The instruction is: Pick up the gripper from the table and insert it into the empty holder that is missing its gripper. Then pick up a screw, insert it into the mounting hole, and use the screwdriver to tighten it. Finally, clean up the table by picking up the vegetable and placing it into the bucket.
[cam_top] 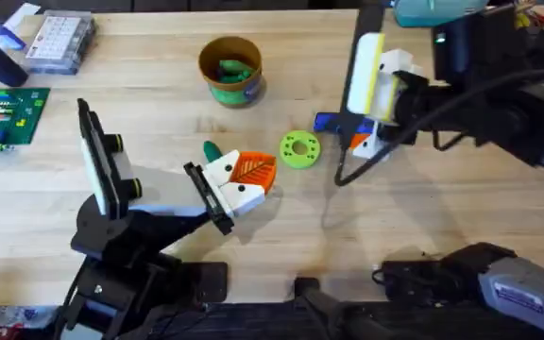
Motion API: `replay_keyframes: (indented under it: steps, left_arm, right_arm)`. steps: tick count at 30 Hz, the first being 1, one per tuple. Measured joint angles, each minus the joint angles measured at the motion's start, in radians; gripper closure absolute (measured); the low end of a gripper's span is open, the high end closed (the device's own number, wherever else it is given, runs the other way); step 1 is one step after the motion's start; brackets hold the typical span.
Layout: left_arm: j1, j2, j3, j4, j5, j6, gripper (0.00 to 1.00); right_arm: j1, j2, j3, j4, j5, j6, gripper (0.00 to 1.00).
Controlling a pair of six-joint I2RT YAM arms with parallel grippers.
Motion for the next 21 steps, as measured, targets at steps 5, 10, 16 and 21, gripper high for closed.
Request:
replay_keyframes:
  steps: [5, 10, 16, 21]
  left_arm:
    - [0.000, 0.000, 0.000, 0.000, 0.000, 0.000, 0.987]
    - [0.000, 0.000, 0.000, 0.000, 0.000, 0.000, 0.987]
    - [0.000, 0.000, 0.000, 0.000, 0.000, 0.000, 0.987]
    - [0.000, 0.000, 0.000, 0.000, 0.000, 0.000, 0.987]
  right_arm:
    - [0.000, -0.140, 0.000, -0.123, -0.092, 0.141, 0.006]
    - [0.000, -0.226, 0.000, -0.156, -0.242, 0.332, 0.006]
    - [0.000, -0.253, 0.000, -0.149, -0.435, 0.453, 0.006]
    - [0.000, -0.253, 0.000, -0.155, -0.502, 0.483, 0.007]
